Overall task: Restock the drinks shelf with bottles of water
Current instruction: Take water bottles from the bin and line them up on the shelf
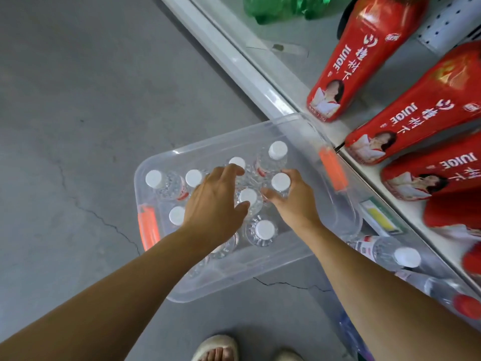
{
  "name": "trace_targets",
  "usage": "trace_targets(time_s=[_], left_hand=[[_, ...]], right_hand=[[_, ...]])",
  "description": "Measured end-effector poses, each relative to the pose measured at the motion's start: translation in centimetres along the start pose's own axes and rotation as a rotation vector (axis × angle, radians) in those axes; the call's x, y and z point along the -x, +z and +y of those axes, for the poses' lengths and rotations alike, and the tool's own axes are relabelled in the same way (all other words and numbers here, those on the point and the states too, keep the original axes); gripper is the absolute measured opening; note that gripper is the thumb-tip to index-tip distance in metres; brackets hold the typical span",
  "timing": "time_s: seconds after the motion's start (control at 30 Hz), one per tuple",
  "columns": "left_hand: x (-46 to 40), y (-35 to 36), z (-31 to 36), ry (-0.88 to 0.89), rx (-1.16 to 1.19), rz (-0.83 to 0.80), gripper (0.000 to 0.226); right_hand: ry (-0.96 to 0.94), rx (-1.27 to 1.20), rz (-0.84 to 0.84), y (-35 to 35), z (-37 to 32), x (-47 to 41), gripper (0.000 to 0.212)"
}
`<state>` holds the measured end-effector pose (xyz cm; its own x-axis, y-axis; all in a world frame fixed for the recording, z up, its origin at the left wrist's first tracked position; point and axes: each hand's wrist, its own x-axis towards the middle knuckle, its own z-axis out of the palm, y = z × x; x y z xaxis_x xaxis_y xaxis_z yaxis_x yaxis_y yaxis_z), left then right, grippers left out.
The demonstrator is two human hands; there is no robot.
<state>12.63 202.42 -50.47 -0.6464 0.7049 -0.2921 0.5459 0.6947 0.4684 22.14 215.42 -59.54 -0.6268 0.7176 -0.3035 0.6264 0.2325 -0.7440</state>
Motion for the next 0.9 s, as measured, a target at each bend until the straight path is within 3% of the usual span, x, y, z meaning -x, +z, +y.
trace_targets(time_s=[0.23, 0.43, 0.73, 0.9], left_hand=[[0.5, -1.4, 1.0, 0.021, -0.004, -0.027, 0.054], [2.0, -5.8, 5.1, 0.028, 0.011, -0.101, 0.052], [6.3, -18.3, 14.5, 0.034, 0.101, -0.191, 0.064], [8.5, -26.8, 19.6, 0.020, 0.346, -0.202, 0.070]], right_hand=[[0.006, -0.071, 0.150, -3.4, -0.3, 0.2, 0.026], [-0.024, -0.108, 0.141, -10.8, -4.6, 2.6, 0.026], [-0.121, -0.101, 0.159, -26.3, -21.3, 8.3, 0.014], [-0.190, -0.084, 0.134, -33.4, -31.8, 11.3, 0.015]])
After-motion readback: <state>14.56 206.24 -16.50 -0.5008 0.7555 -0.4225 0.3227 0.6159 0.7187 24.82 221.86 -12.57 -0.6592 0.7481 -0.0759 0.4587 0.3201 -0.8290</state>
